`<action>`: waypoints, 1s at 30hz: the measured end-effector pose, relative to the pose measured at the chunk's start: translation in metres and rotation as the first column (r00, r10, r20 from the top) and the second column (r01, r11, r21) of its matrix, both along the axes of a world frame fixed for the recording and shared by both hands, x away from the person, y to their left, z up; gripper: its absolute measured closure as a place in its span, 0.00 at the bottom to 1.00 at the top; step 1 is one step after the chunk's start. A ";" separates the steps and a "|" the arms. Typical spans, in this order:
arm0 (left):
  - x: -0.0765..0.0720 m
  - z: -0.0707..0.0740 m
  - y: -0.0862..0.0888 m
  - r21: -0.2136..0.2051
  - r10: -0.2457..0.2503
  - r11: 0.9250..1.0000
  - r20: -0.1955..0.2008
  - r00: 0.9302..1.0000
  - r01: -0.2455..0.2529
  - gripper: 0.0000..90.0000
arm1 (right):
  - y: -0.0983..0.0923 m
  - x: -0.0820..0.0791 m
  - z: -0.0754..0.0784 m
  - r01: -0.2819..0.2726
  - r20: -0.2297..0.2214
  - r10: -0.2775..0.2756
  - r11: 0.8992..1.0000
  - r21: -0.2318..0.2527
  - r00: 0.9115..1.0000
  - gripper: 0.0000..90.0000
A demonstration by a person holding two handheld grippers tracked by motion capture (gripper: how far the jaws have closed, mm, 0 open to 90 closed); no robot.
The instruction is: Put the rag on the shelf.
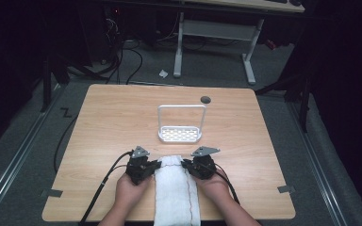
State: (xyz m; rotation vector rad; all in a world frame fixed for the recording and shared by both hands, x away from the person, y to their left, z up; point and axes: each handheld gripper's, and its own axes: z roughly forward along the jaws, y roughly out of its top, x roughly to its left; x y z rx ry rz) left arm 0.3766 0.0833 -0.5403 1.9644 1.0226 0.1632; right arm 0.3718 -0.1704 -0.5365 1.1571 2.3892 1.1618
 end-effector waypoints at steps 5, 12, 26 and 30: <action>-0.002 0.001 0.000 -0.009 -0.005 1.000 0.027 1.000 0.005 0.94 | 0.000 -0.001 0.001 0.006 0.012 -0.006 1.000 -0.006 1.000 0.93; -0.004 0.009 0.004 -0.050 0.016 0.999 0.055 0.998 -0.014 0.95 | -0.002 -0.005 0.010 0.011 0.064 -0.013 1.000 0.024 0.998 0.93; -0.003 0.056 0.001 -0.150 0.018 0.989 0.160 0.987 0.006 0.95 | -0.010 -0.015 0.052 0.014 0.204 -0.028 0.998 0.069 0.979 0.92; -0.003 0.071 -0.005 -0.166 0.010 0.986 0.198 0.980 0.024 0.95 | -0.016 -0.015 0.063 0.025 0.241 -0.040 0.998 0.066 0.970 0.92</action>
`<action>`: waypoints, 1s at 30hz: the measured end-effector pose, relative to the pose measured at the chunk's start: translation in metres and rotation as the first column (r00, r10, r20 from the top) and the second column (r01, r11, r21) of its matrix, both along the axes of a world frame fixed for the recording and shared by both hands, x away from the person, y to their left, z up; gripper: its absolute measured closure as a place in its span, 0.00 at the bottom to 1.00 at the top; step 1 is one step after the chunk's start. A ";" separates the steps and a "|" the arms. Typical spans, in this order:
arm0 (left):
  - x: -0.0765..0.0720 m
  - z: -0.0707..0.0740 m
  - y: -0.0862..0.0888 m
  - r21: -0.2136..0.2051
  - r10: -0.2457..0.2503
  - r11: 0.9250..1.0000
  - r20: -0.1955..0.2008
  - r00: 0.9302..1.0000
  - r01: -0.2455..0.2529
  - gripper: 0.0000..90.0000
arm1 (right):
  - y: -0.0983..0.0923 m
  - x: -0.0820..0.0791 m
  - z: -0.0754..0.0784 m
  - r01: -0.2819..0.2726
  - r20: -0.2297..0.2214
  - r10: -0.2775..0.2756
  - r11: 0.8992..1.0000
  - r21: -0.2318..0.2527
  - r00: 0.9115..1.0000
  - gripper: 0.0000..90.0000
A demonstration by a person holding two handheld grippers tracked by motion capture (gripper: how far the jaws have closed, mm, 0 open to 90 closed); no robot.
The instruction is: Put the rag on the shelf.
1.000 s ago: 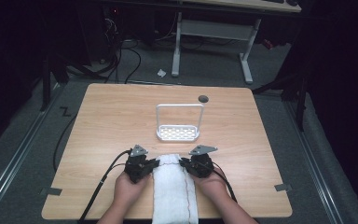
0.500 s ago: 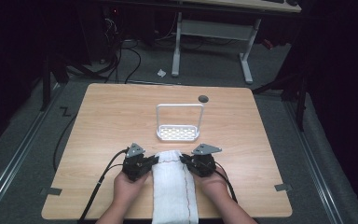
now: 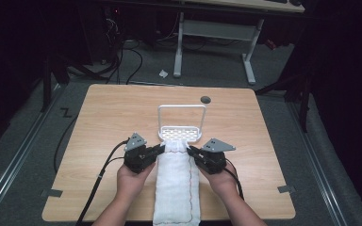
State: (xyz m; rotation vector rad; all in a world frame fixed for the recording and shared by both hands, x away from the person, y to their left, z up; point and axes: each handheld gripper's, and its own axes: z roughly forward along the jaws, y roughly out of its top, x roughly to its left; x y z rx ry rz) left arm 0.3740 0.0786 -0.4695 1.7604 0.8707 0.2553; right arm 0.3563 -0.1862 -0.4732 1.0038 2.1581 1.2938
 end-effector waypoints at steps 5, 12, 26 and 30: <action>0.004 0.015 -0.004 -0.011 -0.007 1.000 0.031 1.000 0.007 0.95 | -0.006 0.000 0.020 0.018 0.048 -0.019 1.000 0.019 0.999 0.92; 0.009 0.041 -0.003 -0.038 0.007 0.999 0.085 0.996 -0.003 0.95 | -0.010 0.002 0.049 0.027 0.114 -0.032 0.999 0.047 0.993 0.92; 0.012 0.092 -0.003 -0.086 0.018 0.996 0.193 0.981 -0.002 0.95 | -0.011 0.006 0.095 0.026 0.215 -0.044 0.996 0.089 0.976 0.92; 0.013 0.104 -0.003 -0.083 0.019 0.997 0.220 0.975 -0.001 0.95 | -0.012 0.007 0.105 0.029 0.229 -0.053 0.994 0.106 0.972 0.92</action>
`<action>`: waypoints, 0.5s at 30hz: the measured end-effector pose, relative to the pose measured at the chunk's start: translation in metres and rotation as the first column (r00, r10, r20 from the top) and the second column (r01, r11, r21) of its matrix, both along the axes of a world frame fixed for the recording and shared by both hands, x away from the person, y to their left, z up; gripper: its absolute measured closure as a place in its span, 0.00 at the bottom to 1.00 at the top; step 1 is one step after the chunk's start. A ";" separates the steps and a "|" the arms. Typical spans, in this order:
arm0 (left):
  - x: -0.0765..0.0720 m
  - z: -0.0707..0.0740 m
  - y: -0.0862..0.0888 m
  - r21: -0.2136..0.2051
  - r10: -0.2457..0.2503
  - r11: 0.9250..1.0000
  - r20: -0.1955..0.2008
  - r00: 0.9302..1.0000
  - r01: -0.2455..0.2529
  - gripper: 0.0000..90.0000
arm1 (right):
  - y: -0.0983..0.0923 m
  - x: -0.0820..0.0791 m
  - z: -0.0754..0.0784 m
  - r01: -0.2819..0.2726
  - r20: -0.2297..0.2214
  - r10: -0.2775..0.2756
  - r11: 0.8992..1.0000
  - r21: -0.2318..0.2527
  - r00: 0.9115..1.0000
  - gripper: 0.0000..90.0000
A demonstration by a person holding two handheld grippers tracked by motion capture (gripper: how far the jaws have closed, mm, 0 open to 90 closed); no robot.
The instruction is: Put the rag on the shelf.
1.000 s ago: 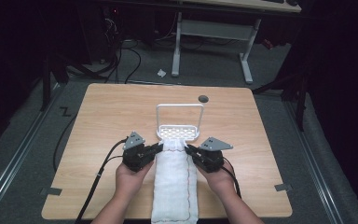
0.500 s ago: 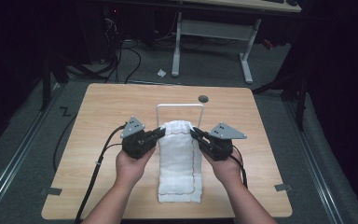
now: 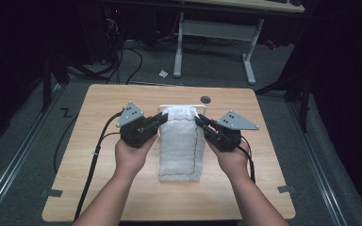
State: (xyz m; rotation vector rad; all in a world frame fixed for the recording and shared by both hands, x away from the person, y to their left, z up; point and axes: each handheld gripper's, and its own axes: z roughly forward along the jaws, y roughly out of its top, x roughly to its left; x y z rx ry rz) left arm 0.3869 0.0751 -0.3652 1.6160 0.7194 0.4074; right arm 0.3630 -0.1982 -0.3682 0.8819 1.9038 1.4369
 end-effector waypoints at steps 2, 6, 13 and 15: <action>0.000 0.006 -0.001 -0.003 0.001 1.000 0.012 1.000 -0.001 0.95 | -0.001 0.000 0.005 0.000 0.013 0.000 1.000 0.006 1.000 0.92; 0.001 0.017 -0.001 -0.003 -0.002 1.000 0.038 0.999 0.002 0.95 | -0.003 -0.001 0.014 0.003 0.035 -0.004 1.000 0.025 0.999 0.92; 0.001 0.039 -0.005 0.001 -0.006 1.000 0.088 0.996 0.006 0.95 | -0.007 -0.001 0.031 0.009 0.066 -0.012 0.999 0.046 0.998 0.92; 0.002 0.043 -0.006 -0.001 -0.006 1.000 0.091 0.996 0.006 0.95 | -0.008 -0.001 0.036 0.008 0.074 -0.011 0.999 0.046 0.997 0.92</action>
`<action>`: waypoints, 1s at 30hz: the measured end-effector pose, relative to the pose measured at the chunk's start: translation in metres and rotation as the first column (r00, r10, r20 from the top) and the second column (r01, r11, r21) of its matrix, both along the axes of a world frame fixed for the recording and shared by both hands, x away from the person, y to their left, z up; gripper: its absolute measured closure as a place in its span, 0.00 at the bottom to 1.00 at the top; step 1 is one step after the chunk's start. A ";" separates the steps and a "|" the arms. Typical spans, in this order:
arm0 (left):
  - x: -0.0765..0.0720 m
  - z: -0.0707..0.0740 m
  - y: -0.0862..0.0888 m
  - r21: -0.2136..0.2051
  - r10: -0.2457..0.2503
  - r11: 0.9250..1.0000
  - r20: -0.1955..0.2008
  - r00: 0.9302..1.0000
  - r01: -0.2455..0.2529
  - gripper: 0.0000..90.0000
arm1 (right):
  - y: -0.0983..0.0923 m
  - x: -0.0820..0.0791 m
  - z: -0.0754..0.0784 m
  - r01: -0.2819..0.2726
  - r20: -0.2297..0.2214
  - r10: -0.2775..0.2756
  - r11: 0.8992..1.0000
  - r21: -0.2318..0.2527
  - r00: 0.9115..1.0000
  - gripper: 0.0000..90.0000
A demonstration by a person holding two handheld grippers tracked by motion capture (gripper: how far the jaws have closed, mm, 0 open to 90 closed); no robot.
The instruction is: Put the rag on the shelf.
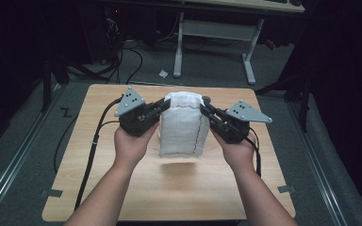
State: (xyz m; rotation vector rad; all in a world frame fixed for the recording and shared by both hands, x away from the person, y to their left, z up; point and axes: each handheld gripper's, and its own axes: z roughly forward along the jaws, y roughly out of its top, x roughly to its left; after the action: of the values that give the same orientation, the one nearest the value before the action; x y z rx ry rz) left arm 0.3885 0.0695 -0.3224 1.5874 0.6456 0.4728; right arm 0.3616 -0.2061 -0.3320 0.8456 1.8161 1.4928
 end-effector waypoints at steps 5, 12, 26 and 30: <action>-0.001 0.005 -0.001 0.003 -0.003 1.000 0.011 1.000 0.003 0.95 | -0.002 -0.002 0.007 0.003 0.018 -0.003 1.000 -0.005 1.000 0.92; 0.000 0.011 -0.004 0.015 -0.008 1.000 0.018 1.000 0.008 0.95 | -0.004 -0.004 0.015 0.007 0.028 -0.007 1.000 -0.007 1.000 0.92; 0.031 0.031 -0.007 0.043 0.010 0.999 0.046 0.999 -0.012 0.95 | -0.005 0.021 0.033 0.017 0.017 -0.017 1.000 0.019 1.000 0.92; 0.044 0.032 -0.005 0.043 0.020 0.999 0.044 0.999 -0.022 0.95 | -0.003 0.034 0.033 0.020 0.007 -0.020 1.000 0.020 1.000 0.92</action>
State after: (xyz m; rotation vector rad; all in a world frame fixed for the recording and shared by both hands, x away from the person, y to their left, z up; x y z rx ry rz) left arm 0.4330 0.0645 -0.2903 1.6083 0.6235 0.5388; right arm 0.3956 -0.2089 -0.2990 0.8644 1.7856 1.5020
